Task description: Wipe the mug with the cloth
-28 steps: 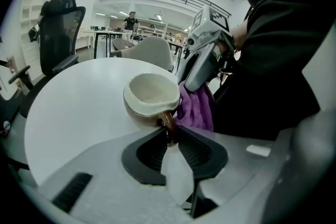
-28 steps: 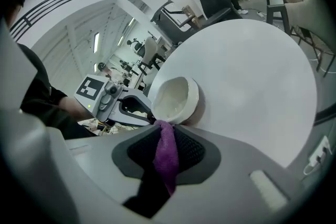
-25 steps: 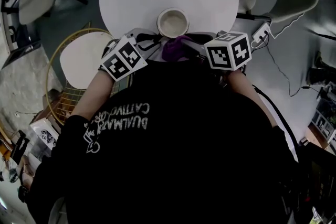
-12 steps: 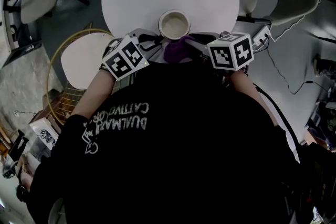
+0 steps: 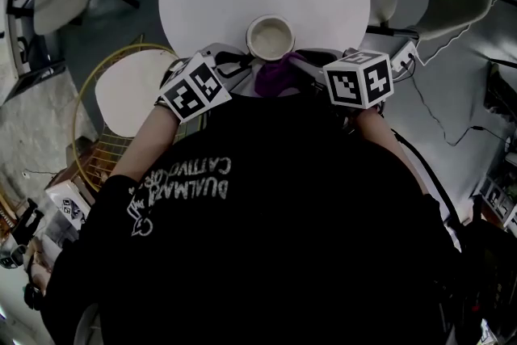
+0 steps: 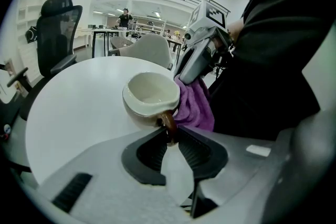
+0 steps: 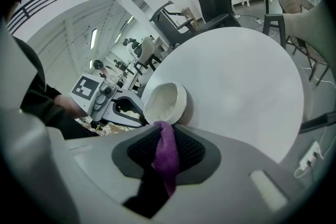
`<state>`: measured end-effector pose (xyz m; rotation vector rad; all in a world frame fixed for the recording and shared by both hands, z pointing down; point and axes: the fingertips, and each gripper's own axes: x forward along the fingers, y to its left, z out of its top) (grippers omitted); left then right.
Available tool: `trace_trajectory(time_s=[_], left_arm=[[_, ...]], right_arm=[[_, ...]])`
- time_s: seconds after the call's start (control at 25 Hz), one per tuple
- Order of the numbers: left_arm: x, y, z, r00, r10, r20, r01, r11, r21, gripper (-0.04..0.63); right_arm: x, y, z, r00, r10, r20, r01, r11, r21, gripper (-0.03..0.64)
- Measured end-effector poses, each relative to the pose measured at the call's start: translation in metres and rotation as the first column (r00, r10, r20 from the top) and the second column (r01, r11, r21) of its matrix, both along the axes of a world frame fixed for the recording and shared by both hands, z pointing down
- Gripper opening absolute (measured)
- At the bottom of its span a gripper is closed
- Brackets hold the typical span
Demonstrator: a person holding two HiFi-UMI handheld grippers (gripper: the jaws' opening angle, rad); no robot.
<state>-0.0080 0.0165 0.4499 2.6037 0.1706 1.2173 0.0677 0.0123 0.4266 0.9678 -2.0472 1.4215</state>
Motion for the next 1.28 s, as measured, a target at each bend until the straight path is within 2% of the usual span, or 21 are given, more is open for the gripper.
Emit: trace_trajectory(time_s=[0.8,1.28], left_arm=[[-0.002,-0.001,0.002,1.000,-0.011,0.015,0.011,1.000,-0.008,0.069],[-0.002,0.003,-0.001,1.000,0.021,0.018,-0.021,1.000,-0.023,0.070]], right_arm=[[0.010,-0.012,0.004,0.998,0.063,-0.017,-0.063,0.998,0.006,0.081],[0.016,-0.018,0.003,0.993,0.114,-0.012,-0.114,0.993,0.009,0.081]])
